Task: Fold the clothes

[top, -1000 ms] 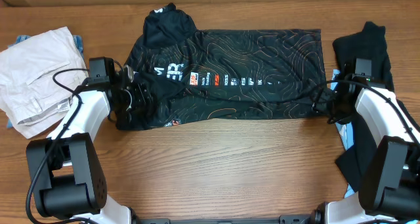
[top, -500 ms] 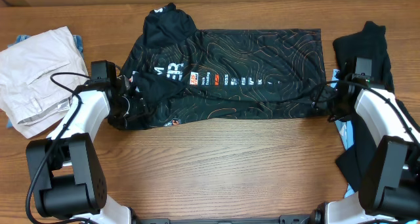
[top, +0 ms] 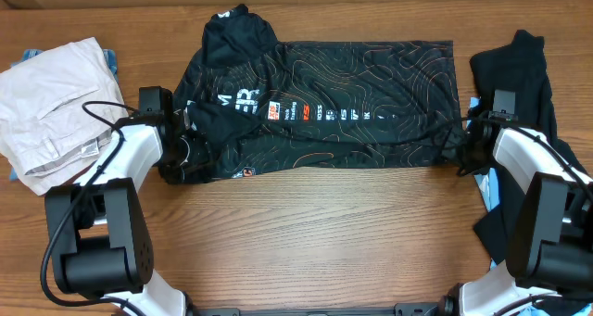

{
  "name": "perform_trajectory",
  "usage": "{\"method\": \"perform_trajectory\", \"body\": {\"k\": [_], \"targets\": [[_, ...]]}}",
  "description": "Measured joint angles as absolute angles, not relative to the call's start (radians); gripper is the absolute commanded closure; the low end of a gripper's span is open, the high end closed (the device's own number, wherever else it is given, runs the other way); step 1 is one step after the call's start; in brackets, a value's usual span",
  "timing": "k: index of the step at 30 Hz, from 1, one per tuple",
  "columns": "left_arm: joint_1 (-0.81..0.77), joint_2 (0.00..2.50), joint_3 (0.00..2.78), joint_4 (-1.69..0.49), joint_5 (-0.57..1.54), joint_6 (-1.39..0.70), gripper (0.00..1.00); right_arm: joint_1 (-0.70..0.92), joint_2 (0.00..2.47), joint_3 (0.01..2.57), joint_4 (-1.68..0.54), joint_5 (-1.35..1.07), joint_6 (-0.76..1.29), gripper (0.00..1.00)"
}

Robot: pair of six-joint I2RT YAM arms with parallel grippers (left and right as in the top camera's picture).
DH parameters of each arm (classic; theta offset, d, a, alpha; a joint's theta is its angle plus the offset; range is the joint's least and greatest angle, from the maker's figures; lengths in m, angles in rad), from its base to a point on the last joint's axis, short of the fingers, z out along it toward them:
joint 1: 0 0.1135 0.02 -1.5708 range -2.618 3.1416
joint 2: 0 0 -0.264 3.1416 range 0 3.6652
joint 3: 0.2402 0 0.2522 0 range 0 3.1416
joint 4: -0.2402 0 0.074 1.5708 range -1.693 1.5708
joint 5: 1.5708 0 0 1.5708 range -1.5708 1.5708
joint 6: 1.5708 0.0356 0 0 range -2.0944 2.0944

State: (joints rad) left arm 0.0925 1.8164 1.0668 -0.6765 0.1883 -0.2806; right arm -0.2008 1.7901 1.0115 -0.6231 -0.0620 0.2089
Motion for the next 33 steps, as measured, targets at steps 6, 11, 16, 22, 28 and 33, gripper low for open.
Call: {"method": "perform_trajectory", "body": {"k": [6, 11, 16, 22, 28, 33], "targets": [[0.093, 1.835, 1.082, -0.727, 0.141, -0.275, 0.78, -0.201, 1.794, 1.012, -0.693, -0.062, 0.206, 0.96], [0.093, 1.838, 1.084, -0.816, 0.084, -0.288, 0.86, -0.200, 1.793, 1.023, -0.823, -0.035, 0.228, 0.96], [0.093, 1.843, 1.083, -0.927, 0.062, -0.315, 0.94, -0.199, 1.792, 1.026, -0.933, 0.029, 0.280, 0.96], [0.105, 1.857, 1.073, -1.044, 0.051, -0.335, 0.96, -0.199, 1.794, 1.021, -1.011, 0.065, 0.297, 0.96], [0.125, 1.856, 1.034, -1.079, 0.055, -0.342, 0.96, -0.199, 1.800, 1.018, -1.060, 0.078, 0.310, 0.96], [0.158, 1.814, 0.968, -1.054, 0.079, -0.342, 0.96, -0.199, 1.805, 1.013, -1.092, 0.085, 0.321, 0.96]]}}
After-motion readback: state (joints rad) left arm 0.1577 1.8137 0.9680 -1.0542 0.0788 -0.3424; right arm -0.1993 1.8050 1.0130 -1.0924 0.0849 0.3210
